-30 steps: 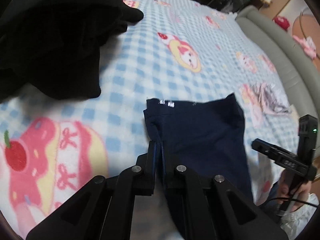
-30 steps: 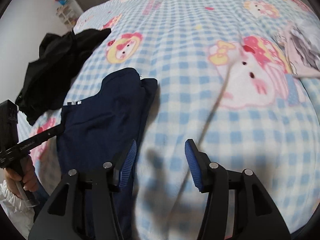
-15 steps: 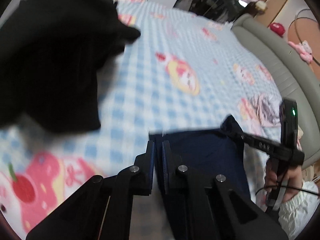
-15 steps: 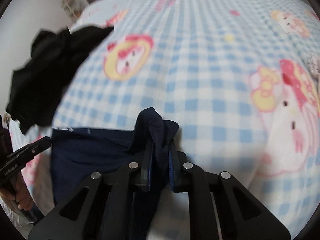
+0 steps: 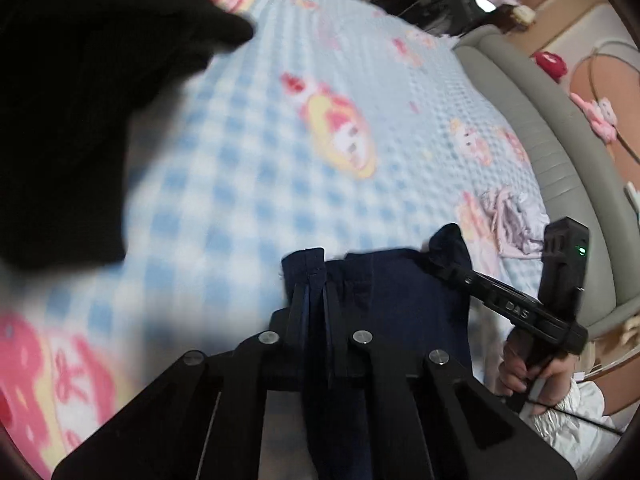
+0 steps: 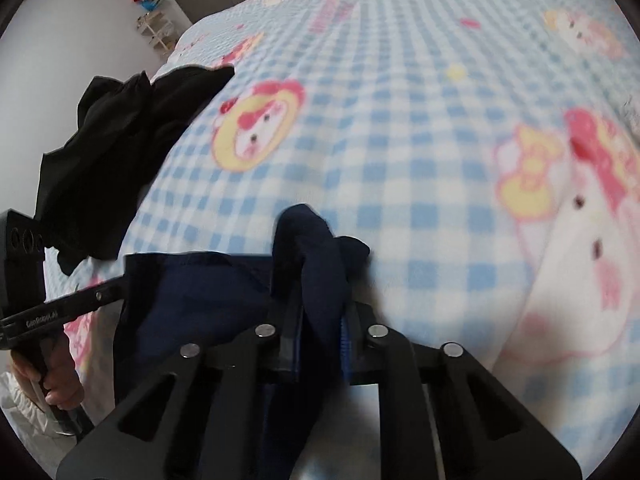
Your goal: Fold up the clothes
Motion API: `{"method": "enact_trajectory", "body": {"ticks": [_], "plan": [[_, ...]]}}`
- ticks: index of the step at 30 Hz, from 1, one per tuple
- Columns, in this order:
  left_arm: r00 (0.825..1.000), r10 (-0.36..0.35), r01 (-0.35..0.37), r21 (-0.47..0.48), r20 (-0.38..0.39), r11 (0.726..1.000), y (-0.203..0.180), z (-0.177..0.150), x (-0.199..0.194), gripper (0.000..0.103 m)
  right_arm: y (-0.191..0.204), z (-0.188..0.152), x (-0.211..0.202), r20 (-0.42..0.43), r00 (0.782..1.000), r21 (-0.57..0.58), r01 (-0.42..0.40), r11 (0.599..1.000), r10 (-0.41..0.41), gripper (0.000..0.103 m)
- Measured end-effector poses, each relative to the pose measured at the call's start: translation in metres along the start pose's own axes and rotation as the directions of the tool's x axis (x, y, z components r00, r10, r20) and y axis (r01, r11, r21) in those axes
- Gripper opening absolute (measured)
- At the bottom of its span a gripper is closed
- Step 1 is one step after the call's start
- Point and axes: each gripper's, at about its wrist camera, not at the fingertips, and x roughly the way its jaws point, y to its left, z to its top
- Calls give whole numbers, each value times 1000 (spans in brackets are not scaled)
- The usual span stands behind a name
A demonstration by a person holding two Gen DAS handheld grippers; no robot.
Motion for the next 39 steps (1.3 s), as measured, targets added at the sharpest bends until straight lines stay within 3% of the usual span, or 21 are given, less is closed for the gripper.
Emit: {"method": "enact_trajectory", "body": {"ticks": [3,5,6,8,11,14,15,18,22,25,27,31,35,38,39], "plan": [[999,43,-44,41,21,998,-9,23,10,11,-14,12,-8,40,999,55,12,998,-14,12],[988,151,-152,-2,-23,988,-1,36,26,19,-28,23,-2,34,999,109,33,993,-37,16],[987,161,-162,-33,-31,986,2,37,26,19,-35,24,2,7,999,147,43,988,-44,19],[999,39,-37,-58,30,998,-1,27,6,22,-44,20,-1,-26,999,212,43,976,-38,25],[999,-14,14,2,34,1000,-14,9,-2,48,-36,4,-30,32,997,167,68,984,-75,27],[998,6,-7,-12,-56,1000,-18,-7,9,44,-32,-21,-43,8,1000,201,11,980,-13,29],[995,26,-29,-33,-92,999,-19,-12,13,42,-29,-31,-44,-13,999,218,-26,976,30,36],[998,-18,18,-1,-66,1000,-36,-50,-16,42,-17,-68,-41,-67,995,226,-61,972,78,43],[998,30,-29,27,-52,999,-44,-101,-34,42,4,-111,-42,-93,988,212,-104,972,127,43],[995,93,-90,86,-33,992,-55,-130,-42,42,17,-129,-49,-76,990,183,-103,978,118,43],[992,119,-116,76,-33,990,-54,-138,-45,42,24,-141,-52,-69,992,164,-92,982,105,44],[996,85,-85,-12,8,996,-44,-152,-52,42,29,-164,-61,-64,994,163,-78,984,89,51],[994,53,-52,-16,92,999,-57,-166,-61,44,27,-168,-74,-54,995,240,-67,968,83,52],[989,141,-140,-18,40,990,-58,-167,-45,45,31,-162,-84,5,1000,195,-8,981,7,59],[989,144,-143,-43,30,989,-53,-169,-45,50,29,-161,-83,3,1000,198,13,980,-14,61]]}}
